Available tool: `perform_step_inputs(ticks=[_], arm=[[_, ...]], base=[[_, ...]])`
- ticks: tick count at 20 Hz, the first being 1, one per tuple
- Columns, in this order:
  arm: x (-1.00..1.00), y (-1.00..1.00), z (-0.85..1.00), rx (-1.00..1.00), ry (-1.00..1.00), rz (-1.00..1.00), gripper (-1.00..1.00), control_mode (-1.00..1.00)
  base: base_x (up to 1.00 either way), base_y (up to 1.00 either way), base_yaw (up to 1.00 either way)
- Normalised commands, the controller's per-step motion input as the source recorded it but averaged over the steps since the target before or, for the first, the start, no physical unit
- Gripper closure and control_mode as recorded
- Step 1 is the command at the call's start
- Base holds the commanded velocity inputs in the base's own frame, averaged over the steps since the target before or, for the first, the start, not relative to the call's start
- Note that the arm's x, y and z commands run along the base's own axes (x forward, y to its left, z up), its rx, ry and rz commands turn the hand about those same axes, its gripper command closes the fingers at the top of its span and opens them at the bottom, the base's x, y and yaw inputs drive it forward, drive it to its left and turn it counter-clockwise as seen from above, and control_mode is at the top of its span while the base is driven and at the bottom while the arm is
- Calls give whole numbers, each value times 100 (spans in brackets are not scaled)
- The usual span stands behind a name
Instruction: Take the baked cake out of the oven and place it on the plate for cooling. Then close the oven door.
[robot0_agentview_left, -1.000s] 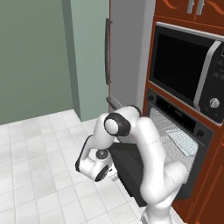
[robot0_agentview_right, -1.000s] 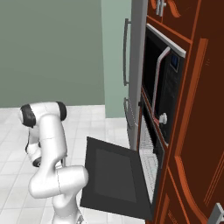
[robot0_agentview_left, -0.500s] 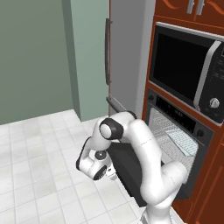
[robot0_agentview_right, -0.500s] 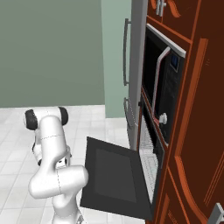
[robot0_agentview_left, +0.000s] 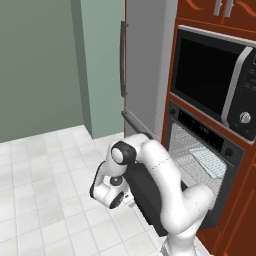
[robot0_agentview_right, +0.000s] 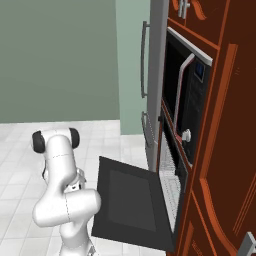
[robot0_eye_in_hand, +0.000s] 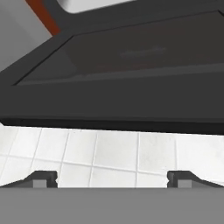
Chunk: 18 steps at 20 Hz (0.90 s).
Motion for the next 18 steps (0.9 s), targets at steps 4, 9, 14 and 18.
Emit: perform_step_inputs(ticks=[4,9,14,18], arm=[[0,0,-21,-10,-7,-2,-100,-100],[0,0,-18,-7,-7,-1,-100,-100],[0,0,-23,-6,-5,-1,-100,-100],[0,-8,-37,-6,-6,-2,-100,-100]], base=[[0,0,0],[0,0,0],[0,0,0],[0,0,0]])
